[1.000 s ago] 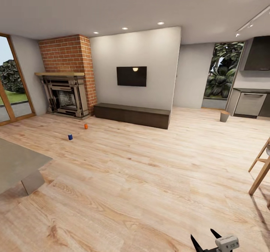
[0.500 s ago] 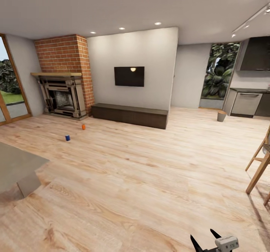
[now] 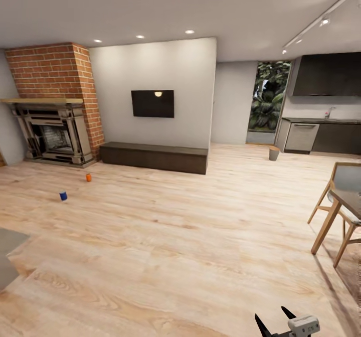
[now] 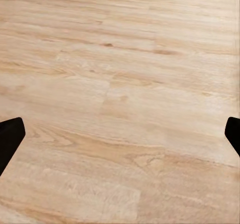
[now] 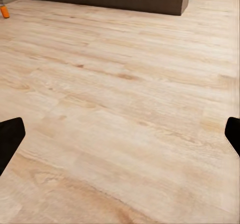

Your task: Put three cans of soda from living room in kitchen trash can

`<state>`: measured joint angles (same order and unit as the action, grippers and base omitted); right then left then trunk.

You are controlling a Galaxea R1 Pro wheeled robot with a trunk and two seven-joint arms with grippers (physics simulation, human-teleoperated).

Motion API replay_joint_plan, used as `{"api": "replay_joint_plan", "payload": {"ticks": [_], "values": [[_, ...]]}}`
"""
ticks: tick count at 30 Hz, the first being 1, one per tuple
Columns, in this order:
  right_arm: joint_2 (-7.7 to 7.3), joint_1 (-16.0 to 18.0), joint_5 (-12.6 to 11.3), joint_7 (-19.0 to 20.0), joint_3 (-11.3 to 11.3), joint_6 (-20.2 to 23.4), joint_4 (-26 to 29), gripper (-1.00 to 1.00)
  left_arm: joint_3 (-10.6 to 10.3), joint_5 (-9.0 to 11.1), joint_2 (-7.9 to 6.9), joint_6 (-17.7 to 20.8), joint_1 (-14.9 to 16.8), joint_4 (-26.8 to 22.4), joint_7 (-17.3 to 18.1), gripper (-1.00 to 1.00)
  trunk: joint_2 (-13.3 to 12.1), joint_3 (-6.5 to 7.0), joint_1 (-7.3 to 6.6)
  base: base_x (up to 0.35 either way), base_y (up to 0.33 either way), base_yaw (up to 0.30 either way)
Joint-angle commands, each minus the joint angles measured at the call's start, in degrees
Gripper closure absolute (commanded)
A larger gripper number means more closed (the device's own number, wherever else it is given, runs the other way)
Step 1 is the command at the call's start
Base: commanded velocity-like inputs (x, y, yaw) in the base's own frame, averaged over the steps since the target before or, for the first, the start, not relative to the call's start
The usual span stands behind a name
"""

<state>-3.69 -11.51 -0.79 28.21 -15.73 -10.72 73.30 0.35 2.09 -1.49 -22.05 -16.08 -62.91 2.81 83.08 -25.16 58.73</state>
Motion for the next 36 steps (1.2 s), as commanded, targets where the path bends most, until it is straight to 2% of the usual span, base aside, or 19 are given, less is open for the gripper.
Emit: {"api": "replay_joint_plan", "payload": {"ticks": [1, 16, 23, 36], "values": [[0.00, 0.00, 0.00, -0.04, 0.00, 0.00, 0.00, -1.00, 0.00, -0.03, 0.00, 0.03, 0.00, 0.01, 0.00, -1.00, 0.00, 0.03, 0.00, 0.309, 0.090, -0.245], [0.06, 0.00, 0.08, -0.36, 0.07, 0.08, -0.25, -1.00, -0.08, 0.13, 0.00, 0.08, 0.44, 4.18, 0.03, -1.00, 0.00, 0.47, 0.00, 0.311, 0.090, -0.245], [0.06, 0.00, 0.09, -0.42, 0.08, 0.14, -0.39, -1.00, -0.27, -0.59, 0.07, 0.43, 0.95, 4.72, 0.11, -1.00, 0.00, 0.68, 0.00, 0.316, 0.086, -0.245], [0.09, 0.00, 0.09, -0.55, 0.17, 0.17, -1.34, -1.00, -0.10, -0.04, 0.08, 0.37, 1.39, 4.78, 0.10, -1.00, 0.00, 0.79, 0.00, 0.322, 0.103, -0.248]]}}
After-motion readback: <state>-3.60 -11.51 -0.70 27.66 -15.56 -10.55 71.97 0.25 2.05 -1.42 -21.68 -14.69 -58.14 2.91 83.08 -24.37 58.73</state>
